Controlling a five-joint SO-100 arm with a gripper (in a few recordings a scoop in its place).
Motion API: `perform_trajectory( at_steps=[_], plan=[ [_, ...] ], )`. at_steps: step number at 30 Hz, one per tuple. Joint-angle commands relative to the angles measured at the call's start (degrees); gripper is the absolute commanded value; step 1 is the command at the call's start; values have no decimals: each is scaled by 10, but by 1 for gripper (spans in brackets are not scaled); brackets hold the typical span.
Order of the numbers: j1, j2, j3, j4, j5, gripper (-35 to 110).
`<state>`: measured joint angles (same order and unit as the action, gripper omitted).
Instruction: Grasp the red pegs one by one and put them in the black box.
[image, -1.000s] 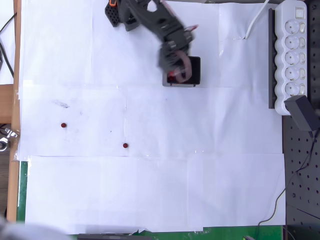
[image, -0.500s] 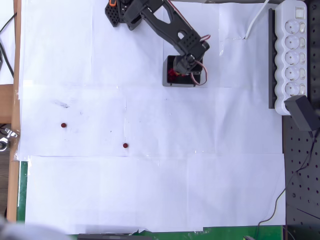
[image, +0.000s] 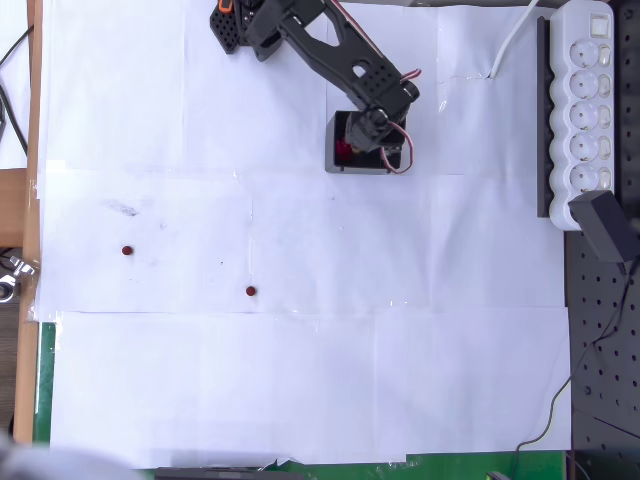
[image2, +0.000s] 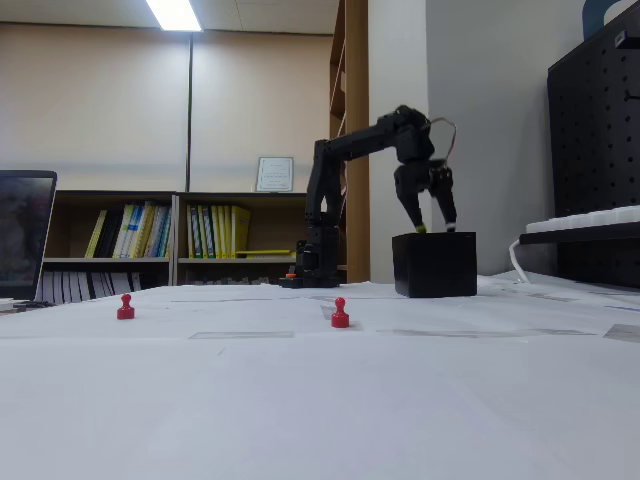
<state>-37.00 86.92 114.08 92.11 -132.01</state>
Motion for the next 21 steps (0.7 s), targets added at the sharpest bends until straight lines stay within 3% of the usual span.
perform_trajectory(
  at_steps=[1,4,11,21],
  plan=[
    [79,-76,69,15,49,16],
    [175,-78,-11,-32,127,16],
    [323,-71,-301,-375,284,16],
    [337,47,-311,-521,316,15]
  ],
)
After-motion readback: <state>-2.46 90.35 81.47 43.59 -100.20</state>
